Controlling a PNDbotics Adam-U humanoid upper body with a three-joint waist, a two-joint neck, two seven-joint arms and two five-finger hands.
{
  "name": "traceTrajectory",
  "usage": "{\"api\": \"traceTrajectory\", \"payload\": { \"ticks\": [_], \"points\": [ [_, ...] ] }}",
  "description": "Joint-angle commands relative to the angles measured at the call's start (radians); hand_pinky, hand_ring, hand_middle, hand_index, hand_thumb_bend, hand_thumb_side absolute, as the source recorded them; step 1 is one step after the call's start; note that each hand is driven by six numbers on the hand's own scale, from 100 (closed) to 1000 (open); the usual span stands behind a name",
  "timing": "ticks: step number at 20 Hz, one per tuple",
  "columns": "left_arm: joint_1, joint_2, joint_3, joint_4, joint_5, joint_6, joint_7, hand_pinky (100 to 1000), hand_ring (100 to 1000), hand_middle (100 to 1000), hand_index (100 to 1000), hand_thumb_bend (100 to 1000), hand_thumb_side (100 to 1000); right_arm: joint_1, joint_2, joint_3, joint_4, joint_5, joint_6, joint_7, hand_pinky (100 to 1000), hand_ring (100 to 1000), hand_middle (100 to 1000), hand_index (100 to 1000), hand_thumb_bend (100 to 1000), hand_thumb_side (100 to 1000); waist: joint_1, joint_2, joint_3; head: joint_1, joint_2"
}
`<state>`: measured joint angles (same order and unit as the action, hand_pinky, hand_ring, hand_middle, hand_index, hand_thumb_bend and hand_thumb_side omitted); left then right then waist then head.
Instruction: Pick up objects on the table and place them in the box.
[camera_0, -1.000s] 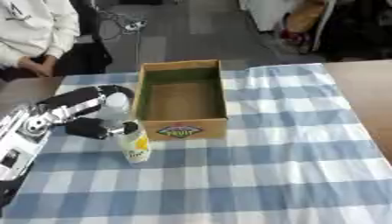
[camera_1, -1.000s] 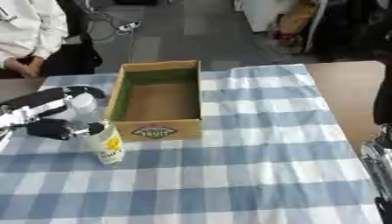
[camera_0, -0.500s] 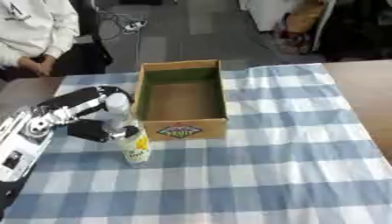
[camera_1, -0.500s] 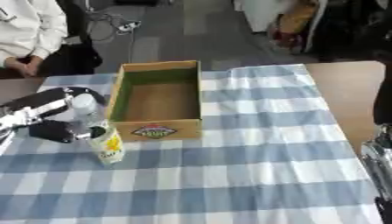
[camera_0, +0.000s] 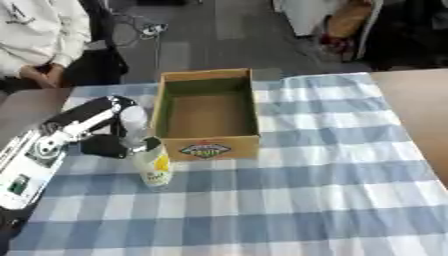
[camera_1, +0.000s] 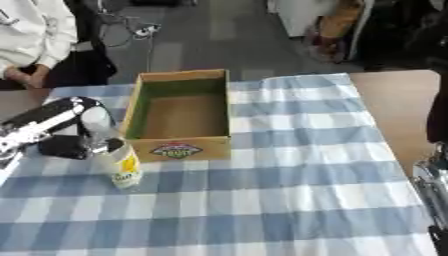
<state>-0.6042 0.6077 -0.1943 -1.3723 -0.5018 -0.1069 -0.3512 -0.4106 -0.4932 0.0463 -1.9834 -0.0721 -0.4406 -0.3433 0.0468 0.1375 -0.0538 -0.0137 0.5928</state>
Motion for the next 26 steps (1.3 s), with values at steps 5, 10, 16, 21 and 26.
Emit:
{"api": "traceTrajectory", "payload": {
  "ticks": [5,10,16,21,26],
  "points": [
    [-0.006,0.000,0.016,0.011,-0.005,0.013,0.035,267,277,588,655,515,596,-0.018,-0.015,-0.007,-0.017,-0.003,-0.002,0.002,478,524,555,756,100,954,-0.004,-0.011,-0.001,-0.002,-0.010],
    [-0.003,-0.009,0.017,0.026,-0.018,0.016,0.050,183,193,550,648,360,603,-0.019,-0.015,-0.006,-0.017,-0.004,-0.002,0.004,478,524,555,756,100,954,-0.005,-0.011,-0.001,-0.003,-0.013],
    [0.000,-0.017,0.021,0.038,-0.026,0.022,0.070,105,141,526,632,120,674,-0.020,-0.014,-0.007,-0.017,-0.003,-0.001,0.002,478,524,554,756,100,955,-0.005,-0.010,-0.002,-0.003,-0.015],
    [0.004,-0.020,0.021,0.044,-0.027,0.027,0.091,100,101,488,588,100,726,-0.020,-0.013,-0.007,-0.017,-0.002,-0.001,0.002,478,524,554,756,100,955,-0.005,-0.009,-0.003,-0.003,-0.015],
    [0.007,-0.023,0.023,0.050,-0.019,0.034,0.116,100,100,401,501,100,671,-0.020,-0.013,-0.007,-0.017,-0.001,0.000,0.002,477,524,553,756,100,955,-0.006,-0.009,-0.002,-0.003,-0.016]
  ]
}}
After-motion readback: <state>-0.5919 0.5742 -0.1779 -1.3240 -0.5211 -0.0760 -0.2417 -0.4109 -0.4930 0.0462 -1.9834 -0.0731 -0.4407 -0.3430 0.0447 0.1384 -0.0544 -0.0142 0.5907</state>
